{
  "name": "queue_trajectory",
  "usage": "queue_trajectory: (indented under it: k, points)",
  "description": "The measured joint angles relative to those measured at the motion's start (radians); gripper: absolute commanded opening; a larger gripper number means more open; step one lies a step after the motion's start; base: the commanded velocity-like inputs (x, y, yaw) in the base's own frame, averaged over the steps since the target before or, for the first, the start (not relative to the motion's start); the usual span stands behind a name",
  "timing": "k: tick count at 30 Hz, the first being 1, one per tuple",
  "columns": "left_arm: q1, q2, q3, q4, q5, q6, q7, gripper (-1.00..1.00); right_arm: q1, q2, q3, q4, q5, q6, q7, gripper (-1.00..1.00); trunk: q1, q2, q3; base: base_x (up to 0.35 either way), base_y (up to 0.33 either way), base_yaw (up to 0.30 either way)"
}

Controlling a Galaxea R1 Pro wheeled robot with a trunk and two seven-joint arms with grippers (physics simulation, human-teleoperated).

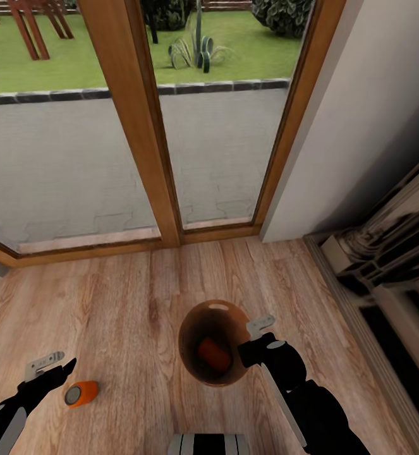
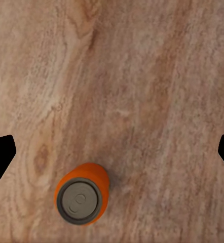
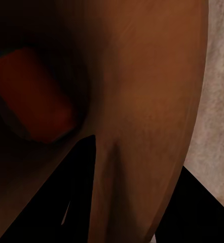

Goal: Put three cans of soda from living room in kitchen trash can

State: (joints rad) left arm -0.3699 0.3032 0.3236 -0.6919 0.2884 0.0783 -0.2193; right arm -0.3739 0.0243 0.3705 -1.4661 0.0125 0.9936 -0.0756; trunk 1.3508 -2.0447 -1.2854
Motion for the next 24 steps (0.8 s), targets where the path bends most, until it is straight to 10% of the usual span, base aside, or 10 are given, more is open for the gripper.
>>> queue_trajectory:
  k: [24]
  points:
    - [0.0,-0.001,0.001,0.0,0.0,-0.026,0.0,1.0,-0.004,0.072,0.078,-0.002,0.005,0.0,-0.001,-1.0,0.015,-0.028,-0.013,0.0,0.0,0.0]
